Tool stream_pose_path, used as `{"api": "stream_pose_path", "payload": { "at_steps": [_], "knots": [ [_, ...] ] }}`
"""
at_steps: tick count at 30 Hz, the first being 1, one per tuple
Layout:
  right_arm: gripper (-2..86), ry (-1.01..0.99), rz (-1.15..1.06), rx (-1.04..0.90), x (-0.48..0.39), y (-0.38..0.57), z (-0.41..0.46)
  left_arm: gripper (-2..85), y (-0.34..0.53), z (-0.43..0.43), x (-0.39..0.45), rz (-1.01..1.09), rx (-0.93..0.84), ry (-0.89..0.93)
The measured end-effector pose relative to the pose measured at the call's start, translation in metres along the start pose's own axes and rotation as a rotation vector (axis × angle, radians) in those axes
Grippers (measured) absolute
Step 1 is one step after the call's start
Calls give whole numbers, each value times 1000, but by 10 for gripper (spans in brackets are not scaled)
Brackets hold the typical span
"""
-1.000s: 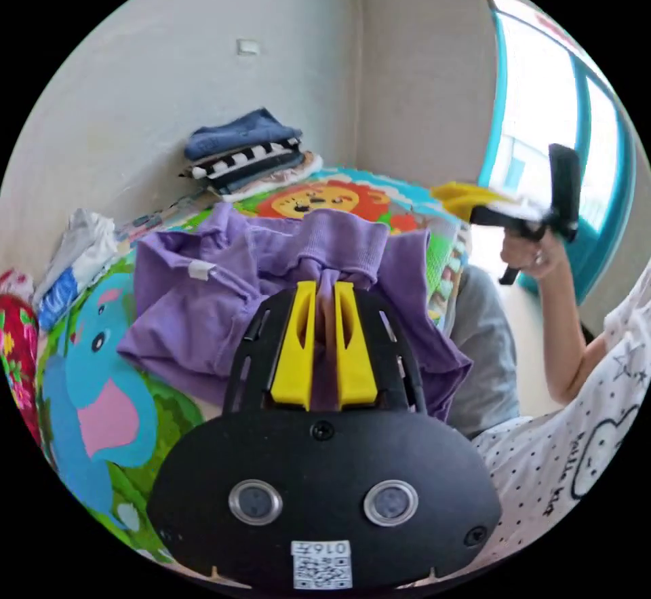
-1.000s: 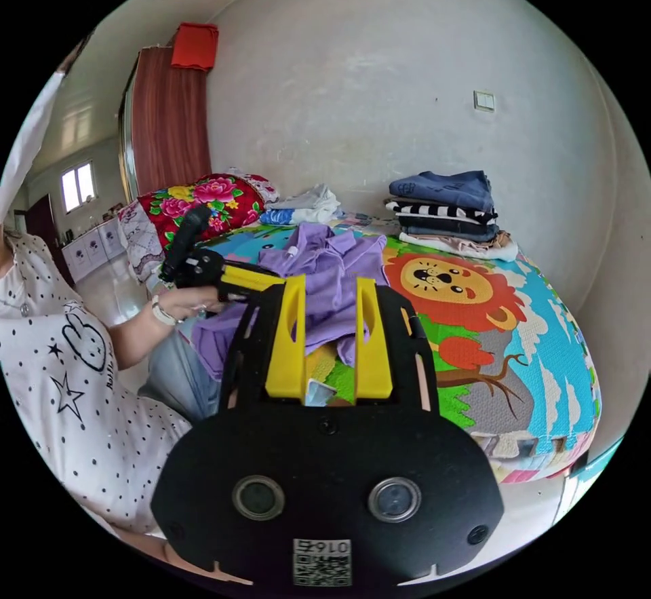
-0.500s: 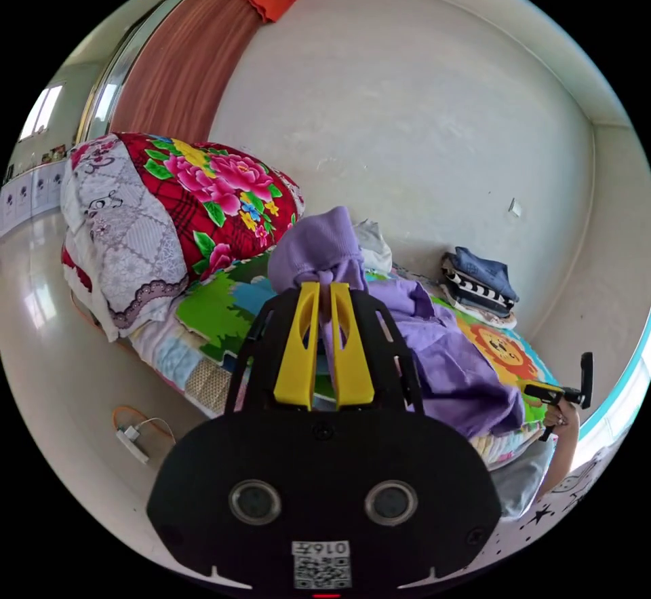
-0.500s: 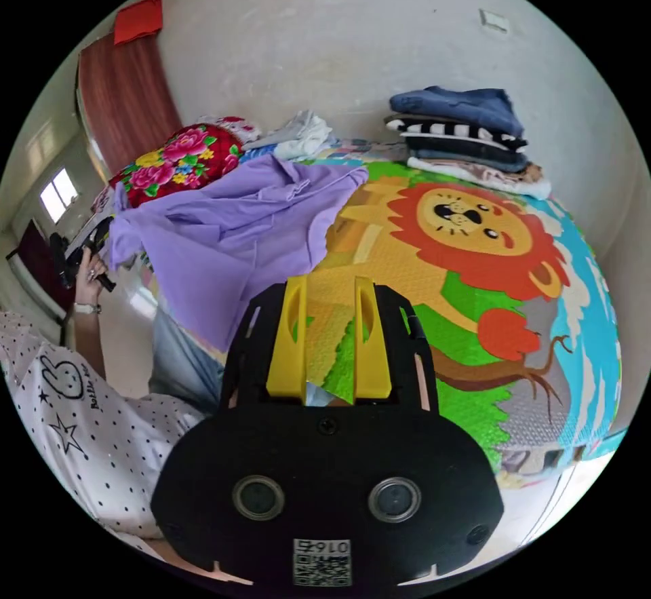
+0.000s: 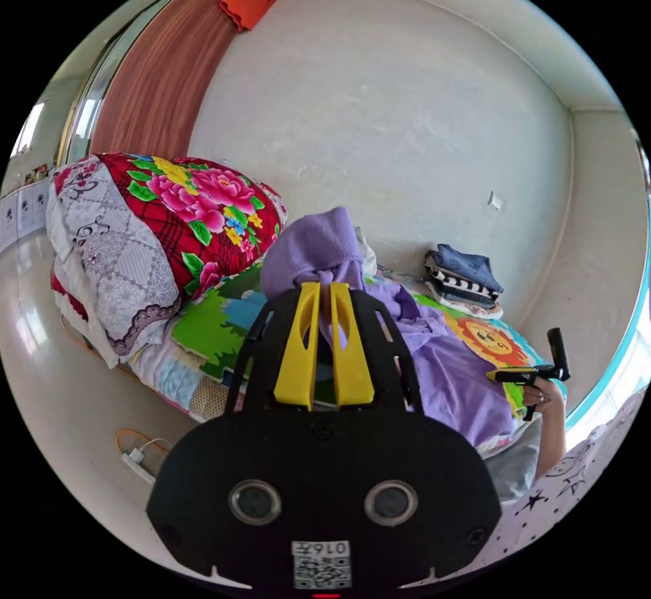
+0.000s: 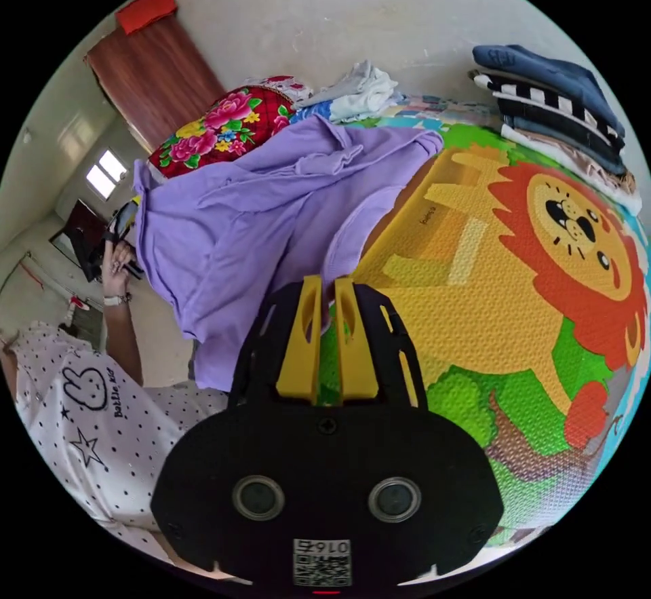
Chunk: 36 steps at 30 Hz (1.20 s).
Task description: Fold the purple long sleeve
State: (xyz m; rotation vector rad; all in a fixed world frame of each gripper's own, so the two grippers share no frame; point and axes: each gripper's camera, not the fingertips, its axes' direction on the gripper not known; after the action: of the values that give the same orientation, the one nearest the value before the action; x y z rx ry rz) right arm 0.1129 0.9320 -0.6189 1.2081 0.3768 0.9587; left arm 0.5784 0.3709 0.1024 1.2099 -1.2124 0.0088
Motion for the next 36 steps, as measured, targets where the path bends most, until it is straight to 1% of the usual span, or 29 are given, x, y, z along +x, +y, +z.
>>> {"api": "stream_pose_path", "payload": {
  "at_steps": [2,4,6,8,10,12,13,14,15,16,17,18,19,20,21,22,24,26,27,28,29,30,32,33,34,35,36],
  "knots": [
    [19,-24,-90,68,-13,8,-37,-5,-11,-19,0,3,64,64],
    [16,21,-163,134,-24,15,-73,-5,-25,-33,3,24,126,110],
    [13,90,-227,251,-34,18,-116,-5,-51,-41,14,85,217,167],
    [12,157,-290,434,-40,12,-173,-5,-78,-32,27,153,272,204],
    [11,197,-338,526,-38,-8,-205,-4,-114,-9,44,204,266,225],
    [10,231,-292,489,-26,-49,-226,-3,-165,30,71,244,212,253],
    [10,290,-280,448,-23,-79,-237,-2,-178,38,78,254,211,254],
    [10,368,-293,467,-26,-103,-253,0,-199,48,91,276,237,256],
    [10,401,-308,502,-29,-112,-264,3,-214,59,102,285,267,268],
    [9,431,-326,612,-37,-124,-292,6,-221,67,105,267,267,284],
    [9,418,-346,774,-46,-132,-321,12,-230,88,111,203,226,314],
    [9,424,-374,847,-51,-137,-330,24,-234,112,119,171,150,327],
    [9,490,-397,884,-63,-157,-342,29,-234,124,124,178,111,328],
    [9,611,-368,834,-76,-186,-352,40,-231,147,136,202,36,313],
    [9,662,-357,816,-82,-200,-355,48,-224,169,148,220,-35,300],
    [9,701,-375,781,-93,-225,-359,50,-219,180,154,228,-65,293],
    [9,658,-449,707,-107,-257,-359,55,-195,217,182,304,-139,248],
    [9,610,-517,574,-120,-292,-344,56,-175,239,203,364,-160,189],
    [9,619,-522,541,-121,-300,-337,57,-162,253,216,417,-167,142],
    [9,655,-536,459,-122,-315,-319,57,-155,260,223,455,-175,116],
    [9,707,-519,361,-117,-328,-298,57,-138,278,237,558,-211,61],
    [9,718,-511,299,-112,-335,-286,57,-119,299,248,687,-286,22],
    [10,657,-437,74,-72,-350,-233,53,-89,333,248,756,-414,6],
    [10,629,-430,21,-58,-350,-216,48,-65,354,240,772,-481,32],
    [10,578,-402,-79,-27,-342,-179,47,-52,365,234,775,-520,54],
    [11,520,-380,-190,6,-328,-137,44,-27,387,219,766,-618,102],
    [12,492,-370,-250,23,-318,-115,43,-4,409,202,738,-732,158]
  ]
}}
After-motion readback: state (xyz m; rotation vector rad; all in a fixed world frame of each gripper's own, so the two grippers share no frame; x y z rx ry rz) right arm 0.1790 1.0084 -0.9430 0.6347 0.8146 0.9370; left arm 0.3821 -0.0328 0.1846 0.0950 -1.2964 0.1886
